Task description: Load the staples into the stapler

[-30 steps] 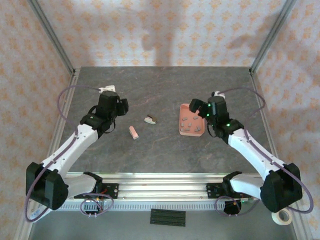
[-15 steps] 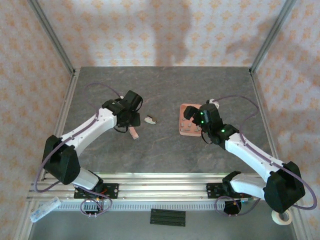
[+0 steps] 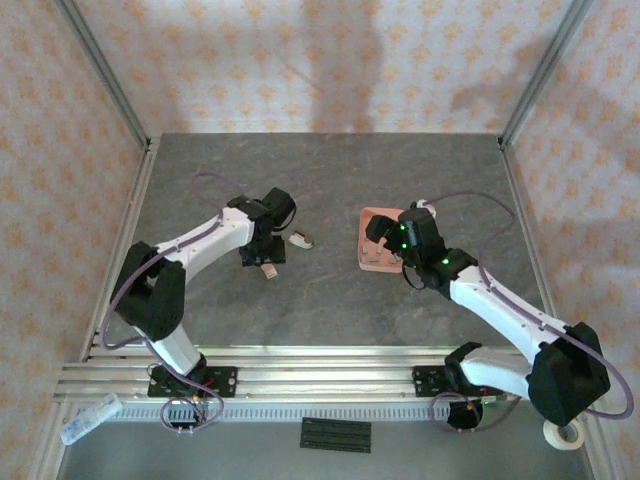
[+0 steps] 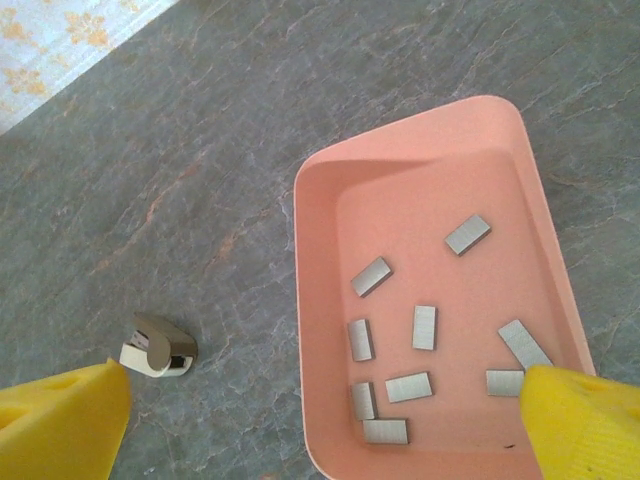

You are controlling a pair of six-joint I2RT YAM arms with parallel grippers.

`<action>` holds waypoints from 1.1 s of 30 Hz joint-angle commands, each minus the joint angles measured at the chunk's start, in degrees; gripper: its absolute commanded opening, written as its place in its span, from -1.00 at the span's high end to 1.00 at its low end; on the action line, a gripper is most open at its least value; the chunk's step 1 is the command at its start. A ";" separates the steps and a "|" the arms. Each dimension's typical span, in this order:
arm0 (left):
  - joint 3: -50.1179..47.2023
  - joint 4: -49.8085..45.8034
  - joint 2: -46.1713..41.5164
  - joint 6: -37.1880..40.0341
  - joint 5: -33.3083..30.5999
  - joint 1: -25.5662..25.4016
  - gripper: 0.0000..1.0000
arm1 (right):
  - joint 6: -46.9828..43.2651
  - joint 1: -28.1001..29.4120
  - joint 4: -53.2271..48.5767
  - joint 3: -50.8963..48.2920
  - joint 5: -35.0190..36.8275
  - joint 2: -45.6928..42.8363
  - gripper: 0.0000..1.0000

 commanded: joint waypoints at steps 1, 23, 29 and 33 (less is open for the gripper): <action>1.68 0.37 1.53 -0.81 0.58 0.93 -0.11 | -1.04 0.28 -1.72 1.59 -0.36 0.58 -0.99; 5.00 3.55 9.61 1.03 1.78 5.03 0.04 | -1.12 0.28 -2.35 2.87 -1.72 2.44 -0.99; 5.61 3.27 10.65 1.44 1.25 5.06 0.18 | -1.25 0.28 -3.16 3.67 -1.77 2.19 -0.99; 5.26 3.03 10.57 1.73 0.59 5.01 0.17 | -1.35 0.28 -3.33 3.82 -1.86 2.11 -0.99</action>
